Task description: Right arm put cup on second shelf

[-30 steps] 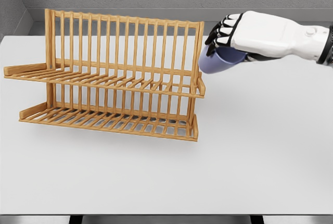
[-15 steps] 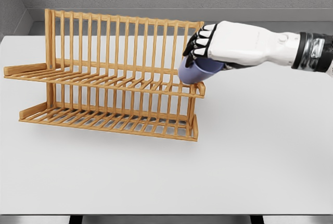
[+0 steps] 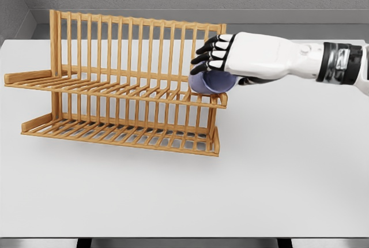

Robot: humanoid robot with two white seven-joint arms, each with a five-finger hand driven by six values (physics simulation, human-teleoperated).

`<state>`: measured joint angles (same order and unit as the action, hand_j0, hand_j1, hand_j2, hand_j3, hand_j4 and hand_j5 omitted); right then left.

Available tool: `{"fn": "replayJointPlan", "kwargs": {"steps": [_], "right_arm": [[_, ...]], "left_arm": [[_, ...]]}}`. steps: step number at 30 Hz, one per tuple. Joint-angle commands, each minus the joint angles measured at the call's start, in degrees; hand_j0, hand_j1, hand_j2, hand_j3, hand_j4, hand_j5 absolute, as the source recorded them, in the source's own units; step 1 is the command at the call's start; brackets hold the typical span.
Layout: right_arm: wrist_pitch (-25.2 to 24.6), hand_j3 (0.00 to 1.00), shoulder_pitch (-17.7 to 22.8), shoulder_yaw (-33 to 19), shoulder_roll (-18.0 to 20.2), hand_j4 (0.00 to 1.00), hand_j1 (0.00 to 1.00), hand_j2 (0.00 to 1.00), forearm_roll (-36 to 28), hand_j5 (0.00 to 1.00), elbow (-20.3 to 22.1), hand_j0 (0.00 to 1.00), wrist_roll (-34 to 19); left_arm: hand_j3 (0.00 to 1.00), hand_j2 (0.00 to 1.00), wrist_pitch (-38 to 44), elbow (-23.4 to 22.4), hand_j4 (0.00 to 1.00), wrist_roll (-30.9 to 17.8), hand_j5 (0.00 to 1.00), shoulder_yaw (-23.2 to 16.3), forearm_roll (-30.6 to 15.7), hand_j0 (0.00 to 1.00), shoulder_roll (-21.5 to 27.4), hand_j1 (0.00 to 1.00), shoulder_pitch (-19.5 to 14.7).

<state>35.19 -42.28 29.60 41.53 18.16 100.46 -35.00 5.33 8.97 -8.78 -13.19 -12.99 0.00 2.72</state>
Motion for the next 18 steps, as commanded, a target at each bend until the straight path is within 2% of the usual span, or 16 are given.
{"fn": "replayJointPlan", "kwargs": {"steps": [1, 4, 5, 7, 9, 10, 13, 15, 18], "right_arm": [[-0.19, 1.00, 0.09, -6.04, 0.40, 1.00, 1.00, 1.00, -0.40, 1.00, 0.00, 1.00, 0.00], [-0.19, 1.00, 0.70, -13.34, 0.84, 1.00, 1.00, 1.00, -0.75, 1.00, -0.52, 1.00, 0.00], [-0.19, 1.00, 2.54, -16.59, 3.21, 1.00, 1.00, 1.00, -0.93, 1.00, -2.63, 1.00, 0.00], [-0.19, 1.00, 11.33, -24.50, 6.46, 1.00, 1.00, 1.00, -0.93, 1.00, -7.20, 1.00, 0.00], [-0.19, 1.00, 18.45, -24.68, 5.59, 1.00, 1.00, 1.00, -0.58, 1.00, -9.66, 1.00, 0.00], [-0.19, 1.00, 22.23, -25.03, 1.37, 1.00, 1.00, 1.00, 0.04, 1.00, -9.93, 1.00, 0.00], [-0.19, 1.00, 25.05, -25.03, -2.24, 1.00, 1.00, 1.00, 0.92, 1.00, -11.68, 1.00, 0.00], [-0.19, 1.00, 25.67, -25.03, -3.38, 1.00, 1.00, 1.00, 2.32, 1.00, -13.27, 1.00, 0.00], [-0.19, 1.00, 25.67, -24.94, -3.82, 1.00, 1.00, 1.00, 2.32, 1.00, -13.27, 1.00, 0.00]], "left_arm": [[1.00, 1.00, 0.03, -0.01, 1.00, -0.01, 1.00, 0.00, -0.02, 1.00, 0.00, 1.00, 0.00], [1.00, 1.00, 0.03, -0.01, 1.00, -0.01, 1.00, 0.00, -0.02, 1.00, 0.00, 1.00, 0.00], [1.00, 1.00, -0.06, -0.01, 1.00, -0.10, 1.00, 0.00, -0.02, 1.00, 0.00, 1.00, 0.09], [1.00, 1.00, 0.03, -0.01, 1.00, -0.01, 1.00, 0.00, -0.02, 1.00, 0.00, 1.00, 0.00], [1.00, 1.00, -0.06, -0.01, 1.00, -0.01, 1.00, 0.00, -0.02, 1.00, 0.00, 1.00, 0.09], [1.00, 1.00, 0.03, -0.01, 1.00, -0.01, 1.00, 0.00, -0.02, 1.00, 0.00, 1.00, 0.09], [1.00, 1.00, 0.03, -0.01, 1.00, -0.01, 1.00, 0.00, -0.02, 1.00, 0.00, 1.00, 0.09], [1.00, 1.00, 0.03, -0.01, 1.00, -0.01, 1.00, 0.00, -0.02, 1.00, 0.00, 1.00, 0.00], [1.00, 1.00, 0.03, -0.01, 1.00, -0.01, 1.00, 0.00, -0.02, 1.00, 0.00, 1.00, 0.00]]}}
